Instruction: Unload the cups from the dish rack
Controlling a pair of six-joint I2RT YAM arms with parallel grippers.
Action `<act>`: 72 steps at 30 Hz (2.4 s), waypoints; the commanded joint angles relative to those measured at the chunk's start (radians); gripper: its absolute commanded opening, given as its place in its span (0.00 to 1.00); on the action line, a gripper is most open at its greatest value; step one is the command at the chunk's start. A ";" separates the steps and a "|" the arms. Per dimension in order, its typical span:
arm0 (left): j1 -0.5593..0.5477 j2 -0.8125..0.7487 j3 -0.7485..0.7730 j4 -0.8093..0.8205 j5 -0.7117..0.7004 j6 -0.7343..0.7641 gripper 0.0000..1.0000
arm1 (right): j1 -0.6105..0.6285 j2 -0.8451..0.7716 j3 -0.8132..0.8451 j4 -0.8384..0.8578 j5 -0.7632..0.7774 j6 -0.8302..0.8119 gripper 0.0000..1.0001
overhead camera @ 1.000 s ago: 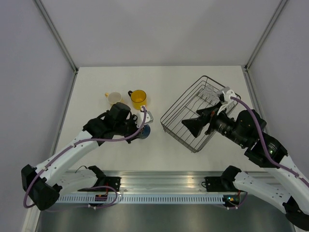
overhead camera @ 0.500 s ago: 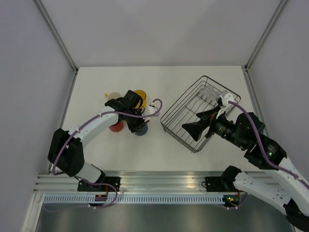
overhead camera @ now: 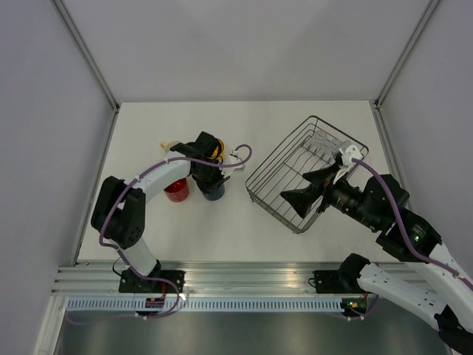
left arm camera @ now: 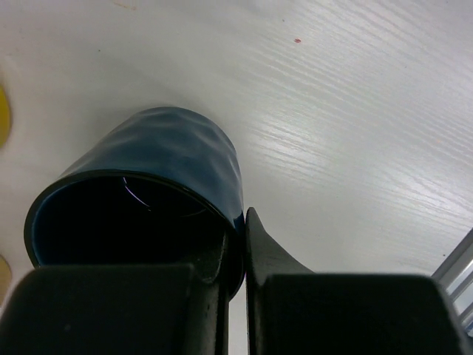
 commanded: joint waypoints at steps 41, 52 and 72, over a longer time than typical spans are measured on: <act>-0.026 -0.417 0.088 0.029 -0.374 -0.436 1.00 | -0.001 0.167 0.023 -0.086 0.580 0.089 0.98; 0.046 -0.667 0.063 -0.027 -0.770 -0.975 1.00 | -0.185 0.417 0.045 -0.034 0.600 0.131 0.98; 0.046 -1.079 -0.340 0.111 -0.619 -0.909 1.00 | -0.541 0.994 0.400 0.054 0.451 0.070 0.91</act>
